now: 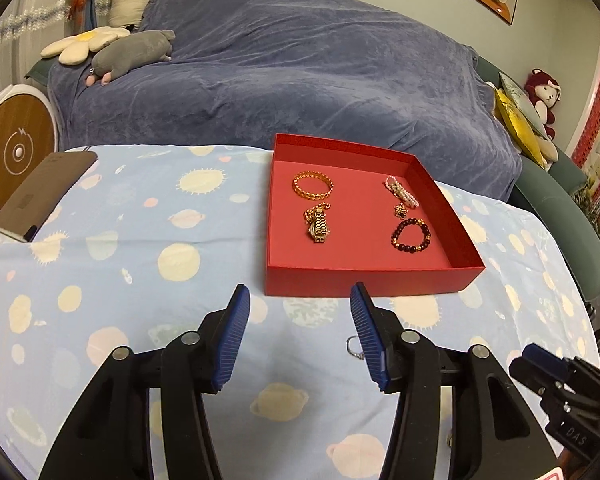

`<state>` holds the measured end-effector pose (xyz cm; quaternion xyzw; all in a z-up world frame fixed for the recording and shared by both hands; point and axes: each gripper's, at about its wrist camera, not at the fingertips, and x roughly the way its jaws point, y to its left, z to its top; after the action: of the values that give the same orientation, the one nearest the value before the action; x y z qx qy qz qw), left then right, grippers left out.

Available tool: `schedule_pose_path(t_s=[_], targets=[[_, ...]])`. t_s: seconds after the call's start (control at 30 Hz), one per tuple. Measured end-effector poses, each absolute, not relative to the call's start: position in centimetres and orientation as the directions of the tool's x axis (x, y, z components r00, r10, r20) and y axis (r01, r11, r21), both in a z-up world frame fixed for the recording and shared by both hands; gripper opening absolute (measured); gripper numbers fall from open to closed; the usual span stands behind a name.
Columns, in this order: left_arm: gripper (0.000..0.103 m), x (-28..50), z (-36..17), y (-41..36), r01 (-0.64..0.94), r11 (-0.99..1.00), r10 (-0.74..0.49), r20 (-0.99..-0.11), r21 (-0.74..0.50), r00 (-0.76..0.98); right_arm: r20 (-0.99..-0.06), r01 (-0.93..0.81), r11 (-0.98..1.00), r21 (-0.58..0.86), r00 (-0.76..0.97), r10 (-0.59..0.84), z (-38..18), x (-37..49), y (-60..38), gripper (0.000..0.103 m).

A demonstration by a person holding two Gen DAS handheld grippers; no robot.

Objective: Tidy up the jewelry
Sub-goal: 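Withdraw both grippers from the box toward the loose rings, then grasp the gold ring with a stone with the right gripper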

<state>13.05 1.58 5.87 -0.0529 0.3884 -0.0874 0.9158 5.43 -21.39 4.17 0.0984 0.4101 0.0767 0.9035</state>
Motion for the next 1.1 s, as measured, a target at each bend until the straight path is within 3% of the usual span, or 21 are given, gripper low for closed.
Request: schedule_pose_path(t_s=[0.23, 0.77, 1.1], targets=[[0.055, 11.6, 4.8, 1.5, 0.122, 0.981, -0.194, -0.721, -0.151, 0.665, -0.795, -0.096, 0.973, 0.212, 0.562, 0.229, -0.2, 3.0, -19.5, 0.035], [0.055, 11.5, 3.1, 1.0, 0.157, 0.979, -0.200, -0.748, -0.129, 0.633, -0.806, -0.157, 0.980, 0.125, 0.560, 0.193, -2.0, 2.2, -18.1, 0.034], [0.055, 11.6, 2.7, 0.6, 0.169, 0.976, -0.211, -0.759, -0.134, 0.616, -0.804, -0.185, 0.981, 0.051, 0.575, 0.150, -2.0, 2.1, -17.0, 0.020]])
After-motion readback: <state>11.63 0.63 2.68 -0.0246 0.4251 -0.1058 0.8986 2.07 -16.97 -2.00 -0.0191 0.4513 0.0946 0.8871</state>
